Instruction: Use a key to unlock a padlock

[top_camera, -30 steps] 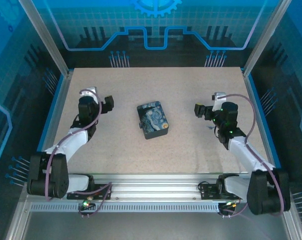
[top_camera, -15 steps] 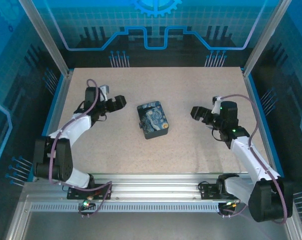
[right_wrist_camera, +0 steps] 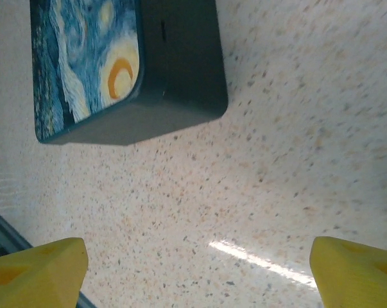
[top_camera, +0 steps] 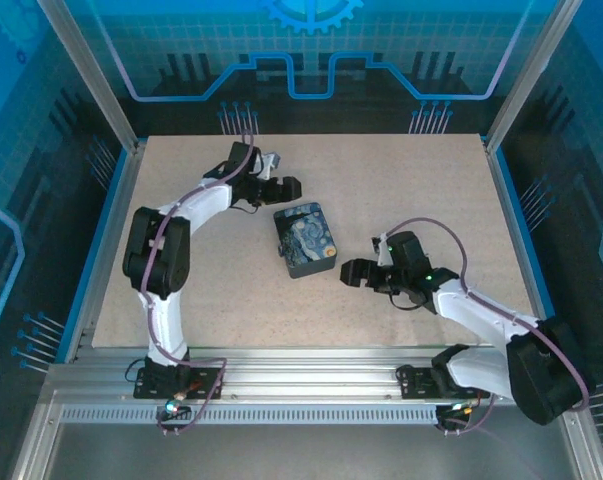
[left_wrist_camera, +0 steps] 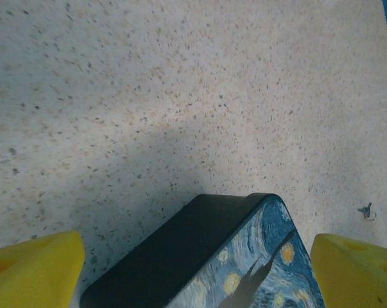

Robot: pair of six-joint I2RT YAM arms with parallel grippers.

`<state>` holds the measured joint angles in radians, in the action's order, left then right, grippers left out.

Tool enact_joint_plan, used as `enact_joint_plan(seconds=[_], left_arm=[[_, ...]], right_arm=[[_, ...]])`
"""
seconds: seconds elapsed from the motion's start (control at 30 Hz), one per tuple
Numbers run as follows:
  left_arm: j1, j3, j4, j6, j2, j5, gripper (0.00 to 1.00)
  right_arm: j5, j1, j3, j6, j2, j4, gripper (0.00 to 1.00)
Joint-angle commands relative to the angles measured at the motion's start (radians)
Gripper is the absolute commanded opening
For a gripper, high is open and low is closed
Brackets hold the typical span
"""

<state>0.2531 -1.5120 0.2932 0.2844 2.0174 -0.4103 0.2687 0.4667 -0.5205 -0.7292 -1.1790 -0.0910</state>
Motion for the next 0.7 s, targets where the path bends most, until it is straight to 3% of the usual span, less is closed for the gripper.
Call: enact_joint_plan(seconds=[0.0, 0.3, 0.67], left_arm=[[0.015, -0.045, 0.118, -0.058, 0.032, -0.069, 0.92], [0.038, 0.016, 0.127, -0.077, 0.0, -0.144, 0.88], [0.041, 0.259, -0.018, 0.001, -0.164, -0.143, 0.84]], right_arm=[[0.046, 0.031, 0.003, -0.051, -0.036, 0.084, 0.9], [0.166, 0.059, -0.041, -0.096, -0.201, 0.222, 0.86], [0.148, -0.004, -0.105, -0.152, -0.29, 0.286, 0.78]])
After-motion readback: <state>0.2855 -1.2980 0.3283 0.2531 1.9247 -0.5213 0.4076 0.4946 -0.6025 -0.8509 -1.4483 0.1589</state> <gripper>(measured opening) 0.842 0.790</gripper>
